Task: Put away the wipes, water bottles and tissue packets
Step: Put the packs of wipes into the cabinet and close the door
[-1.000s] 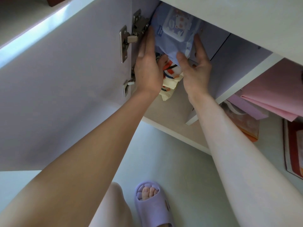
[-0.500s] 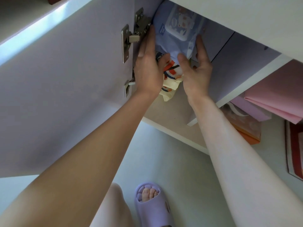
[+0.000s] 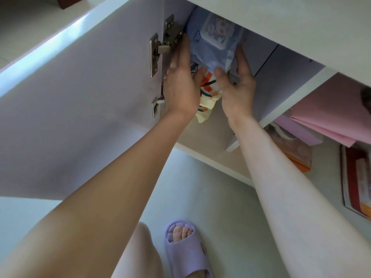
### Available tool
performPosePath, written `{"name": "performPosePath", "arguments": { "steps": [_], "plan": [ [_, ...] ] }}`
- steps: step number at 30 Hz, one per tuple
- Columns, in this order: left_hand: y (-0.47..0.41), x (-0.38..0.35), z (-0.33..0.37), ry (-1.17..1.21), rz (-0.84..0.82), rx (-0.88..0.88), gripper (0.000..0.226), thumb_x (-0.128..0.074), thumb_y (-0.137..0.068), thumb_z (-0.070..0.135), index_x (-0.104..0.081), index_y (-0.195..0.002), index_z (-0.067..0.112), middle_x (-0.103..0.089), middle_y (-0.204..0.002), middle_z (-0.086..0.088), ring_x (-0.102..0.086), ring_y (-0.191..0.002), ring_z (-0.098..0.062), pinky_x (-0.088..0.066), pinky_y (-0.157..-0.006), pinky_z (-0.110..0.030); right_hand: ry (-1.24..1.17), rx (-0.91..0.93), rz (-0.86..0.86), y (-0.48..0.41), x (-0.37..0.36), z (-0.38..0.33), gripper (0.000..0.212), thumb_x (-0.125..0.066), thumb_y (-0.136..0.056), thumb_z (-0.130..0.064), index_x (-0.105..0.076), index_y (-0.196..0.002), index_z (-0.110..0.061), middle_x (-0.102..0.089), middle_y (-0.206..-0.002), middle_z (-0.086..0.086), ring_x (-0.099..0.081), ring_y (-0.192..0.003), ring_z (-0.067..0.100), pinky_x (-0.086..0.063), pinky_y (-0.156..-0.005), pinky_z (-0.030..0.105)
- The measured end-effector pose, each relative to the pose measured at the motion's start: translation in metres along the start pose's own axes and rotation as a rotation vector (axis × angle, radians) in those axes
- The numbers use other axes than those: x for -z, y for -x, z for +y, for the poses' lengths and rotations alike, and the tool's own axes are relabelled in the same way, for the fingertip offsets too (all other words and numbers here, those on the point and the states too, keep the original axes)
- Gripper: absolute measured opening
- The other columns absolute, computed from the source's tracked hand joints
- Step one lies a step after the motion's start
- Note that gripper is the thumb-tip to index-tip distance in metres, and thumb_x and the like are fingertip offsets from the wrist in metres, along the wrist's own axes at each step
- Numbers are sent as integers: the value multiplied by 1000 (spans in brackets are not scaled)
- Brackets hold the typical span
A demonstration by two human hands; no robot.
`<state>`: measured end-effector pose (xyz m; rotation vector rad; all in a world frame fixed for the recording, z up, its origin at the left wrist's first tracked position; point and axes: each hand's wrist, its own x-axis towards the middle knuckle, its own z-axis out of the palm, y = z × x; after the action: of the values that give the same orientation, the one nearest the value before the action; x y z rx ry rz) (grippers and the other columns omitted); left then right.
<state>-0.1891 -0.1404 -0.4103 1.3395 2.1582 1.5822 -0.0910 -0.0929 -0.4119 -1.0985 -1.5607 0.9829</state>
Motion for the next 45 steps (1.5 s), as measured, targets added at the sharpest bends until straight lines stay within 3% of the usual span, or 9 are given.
{"name": "performPosePath", "arguments": {
  "steps": [6, 11, 13, 17, 23, 32, 36, 42, 45],
  "plan": [
    [39, 28, 6, -13, -64, -21, 66, -62, -93, 24, -29, -149, 11, -44, -147, -9, -47, -131, -23, -41, -105, -40, 24, -6, 17, 42, 7, -13, 51, -61, -94, -14, -44, -142, -9, -44, -111, -36, -42, -96, -35, -31, -84, -7],
    [83, 58, 11, 23, -105, -30, 65, -62, -93, 20, -30, -148, 11, -42, -148, -10, -41, -135, -23, -37, -109, -41, -16, -21, 14, 87, 15, -31, 48, -58, -96, -14, -44, -141, -8, -48, -120, -26, -47, -107, -23, -34, -93, -1],
    [98, 69, 12, 69, -110, -44, 64, -62, -93, 18, -30, -148, 10, -43, -148, -10, -42, -135, -23, -37, -110, -39, -21, -17, 2, 105, 18, -40, 50, -58, -96, -14, -42, -143, -7, -50, -133, -15, -47, -121, -10, -34, -99, 2],
    [126, 90, 14, 73, -110, -75, 64, -61, -94, 22, -30, -148, 11, -43, -147, -7, -40, -134, -18, -28, -105, -17, 14, 15, -26, 137, 26, -55, 52, -59, -96, -20, -41, -144, -9, -45, -148, 1, -40, -137, 9, -33, -112, 19],
    [149, 110, 12, 120, -174, -76, 63, -60, -95, 27, -30, -149, 16, -41, -149, -2, -35, -137, -14, -28, -109, -20, 35, -9, -72, 165, 29, -63, 52, -59, -95, -29, -44, -143, -16, -47, -147, -4, -42, -135, 6, -35, -113, 26],
    [190, 106, -31, 76, -121, -77, 59, -60, -94, 32, -36, -147, 19, -45, -146, 2, -37, -132, -7, -20, -99, 1, -54, -56, -196, 186, 19, -14, 51, -55, -96, -37, -44, -143, -23, -48, -146, -10, -48, -126, -3, -39, -104, 18],
    [218, 117, -50, 0, -99, -165, 55, -63, -92, 24, -43, -142, 10, -52, -138, -4, -44, -125, -9, -28, -101, -5, -66, -69, -278, 204, 10, 14, 48, -54, -96, -40, -44, -142, -31, -48, -138, -24, -46, -115, -18, -37, -86, -1],
    [247, 141, -60, -22, 38, -101, 53, -65, -90, 21, -47, -138, 6, -55, -130, -1, -53, -121, -15, -45, -101, -30, -149, -74, -390, 225, -9, 16, 49, -56, -94, -42, -43, -141, -35, -47, -127, -33, -45, -116, -16, -37, -79, -4],
    [256, 152, -65, 0, 107, -50, 53, -67, -89, 19, -46, -137, 7, -55, -128, -3, -54, -119, -14, -46, -101, -34, -192, -35, -443, 230, -18, 5, 50, -57, -94, -40, -42, -142, -33, -47, -140, -24, -45, -123, -8, -40, -82, -1]
  ]
}}
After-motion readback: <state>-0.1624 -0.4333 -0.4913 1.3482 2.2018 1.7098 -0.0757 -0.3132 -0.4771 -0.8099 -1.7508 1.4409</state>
